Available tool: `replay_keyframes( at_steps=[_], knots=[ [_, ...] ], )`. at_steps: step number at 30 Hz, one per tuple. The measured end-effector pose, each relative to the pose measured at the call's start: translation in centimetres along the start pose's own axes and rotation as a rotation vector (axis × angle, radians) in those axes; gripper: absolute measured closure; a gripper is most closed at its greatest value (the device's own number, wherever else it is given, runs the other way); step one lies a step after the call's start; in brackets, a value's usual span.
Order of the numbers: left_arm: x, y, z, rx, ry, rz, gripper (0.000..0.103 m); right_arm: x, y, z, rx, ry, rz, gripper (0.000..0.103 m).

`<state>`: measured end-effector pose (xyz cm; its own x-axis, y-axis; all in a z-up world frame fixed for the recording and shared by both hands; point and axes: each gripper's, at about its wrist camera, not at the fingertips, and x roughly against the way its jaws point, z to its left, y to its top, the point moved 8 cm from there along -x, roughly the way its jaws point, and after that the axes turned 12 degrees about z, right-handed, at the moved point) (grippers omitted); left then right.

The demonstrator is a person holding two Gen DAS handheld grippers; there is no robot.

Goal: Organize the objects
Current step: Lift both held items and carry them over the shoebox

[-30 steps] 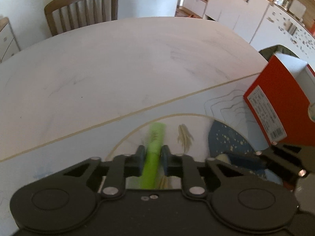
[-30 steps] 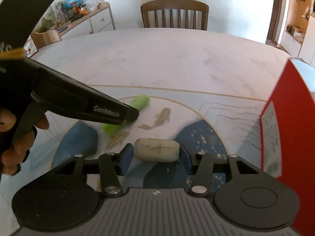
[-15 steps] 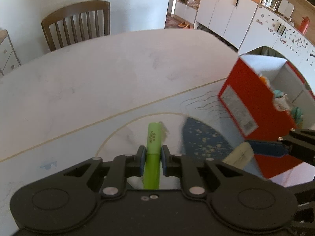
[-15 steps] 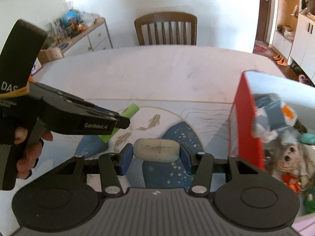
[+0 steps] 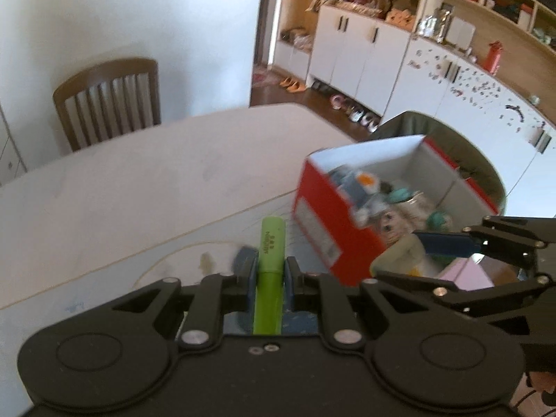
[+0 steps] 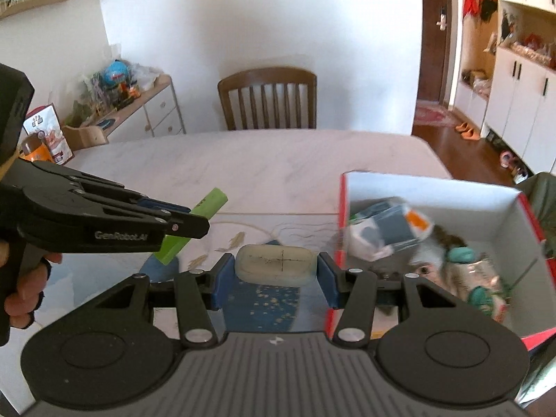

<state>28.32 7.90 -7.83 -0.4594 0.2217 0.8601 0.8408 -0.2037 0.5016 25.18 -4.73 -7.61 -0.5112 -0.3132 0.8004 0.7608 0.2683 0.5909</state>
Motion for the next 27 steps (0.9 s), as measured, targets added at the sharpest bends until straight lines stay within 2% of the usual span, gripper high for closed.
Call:
replay_keyframes(
  at_steps=[7, 13, 27],
  knots=[
    [1.3, 1.4, -5.0, -0.036, -0.015, -0.044, 0.089, 3.0, -0.8, -3.8, -0.008, -0.033, -0.036, 0.052],
    [0.7, 2.1, -8.8, -0.061, -0.020, -0.046, 0.089, 4.4, -1.8, -7.9, -0.019, -0.052, -0.047, 0.052],
    [-5.0, 3.6, -15.7, -0.088, -0.024, 0.025, 0.089, 4.2, -4.4, -16.7, -0.036, -0.089, -0.016, 0.052]
  ],
)
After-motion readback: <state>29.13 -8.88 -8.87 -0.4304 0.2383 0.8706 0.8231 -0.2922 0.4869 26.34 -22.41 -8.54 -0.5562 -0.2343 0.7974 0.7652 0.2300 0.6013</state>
